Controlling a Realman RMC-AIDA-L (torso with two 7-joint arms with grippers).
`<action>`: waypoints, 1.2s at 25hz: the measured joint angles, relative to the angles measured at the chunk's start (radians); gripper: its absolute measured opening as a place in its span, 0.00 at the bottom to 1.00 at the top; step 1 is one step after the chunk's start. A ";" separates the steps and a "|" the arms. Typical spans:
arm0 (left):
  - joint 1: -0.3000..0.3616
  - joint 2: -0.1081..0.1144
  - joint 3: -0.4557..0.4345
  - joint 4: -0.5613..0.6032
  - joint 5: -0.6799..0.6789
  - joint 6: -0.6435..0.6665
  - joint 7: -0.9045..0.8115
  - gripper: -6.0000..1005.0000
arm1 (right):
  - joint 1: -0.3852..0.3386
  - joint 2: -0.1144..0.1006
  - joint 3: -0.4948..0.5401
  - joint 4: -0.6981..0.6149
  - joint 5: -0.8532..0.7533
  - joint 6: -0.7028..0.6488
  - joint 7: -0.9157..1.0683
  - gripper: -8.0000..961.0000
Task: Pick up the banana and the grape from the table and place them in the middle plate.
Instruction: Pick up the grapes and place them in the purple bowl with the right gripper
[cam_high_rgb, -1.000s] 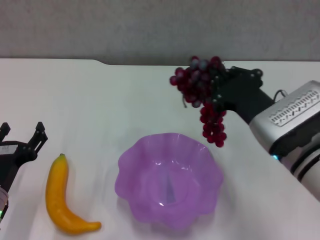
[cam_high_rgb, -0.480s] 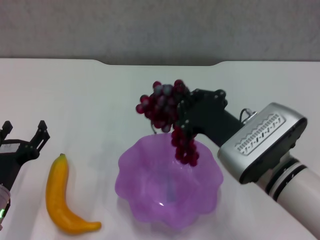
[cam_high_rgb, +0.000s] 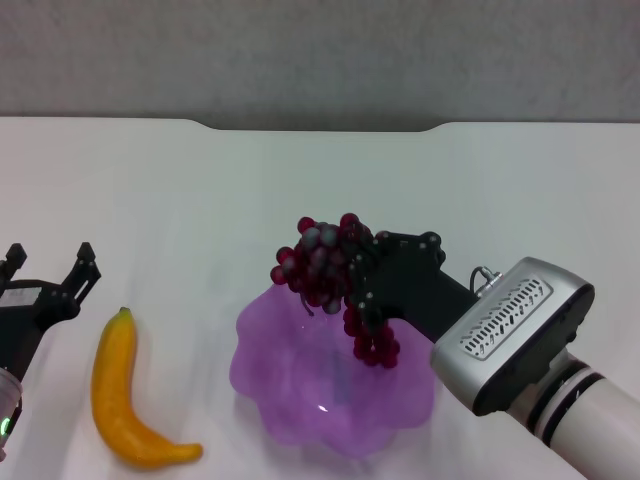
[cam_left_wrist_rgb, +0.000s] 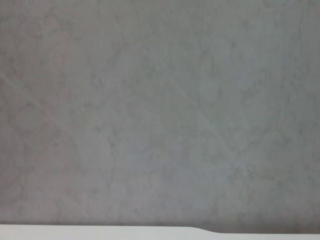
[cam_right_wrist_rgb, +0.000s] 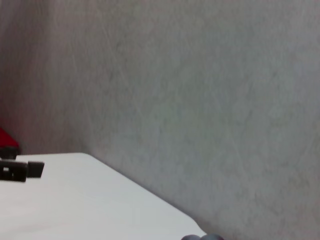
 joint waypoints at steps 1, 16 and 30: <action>0.000 0.000 0.000 0.000 0.000 0.000 0.000 0.89 | 0.000 0.000 -0.002 -0.008 0.000 -0.001 0.005 0.06; -0.002 0.000 0.000 -0.003 0.000 0.000 0.000 0.88 | 0.069 0.001 -0.014 -0.151 -0.006 -0.006 0.151 0.08; -0.002 0.000 -0.001 0.000 0.000 0.000 0.000 0.88 | 0.046 0.001 -0.045 -0.212 -0.011 -0.203 0.151 0.41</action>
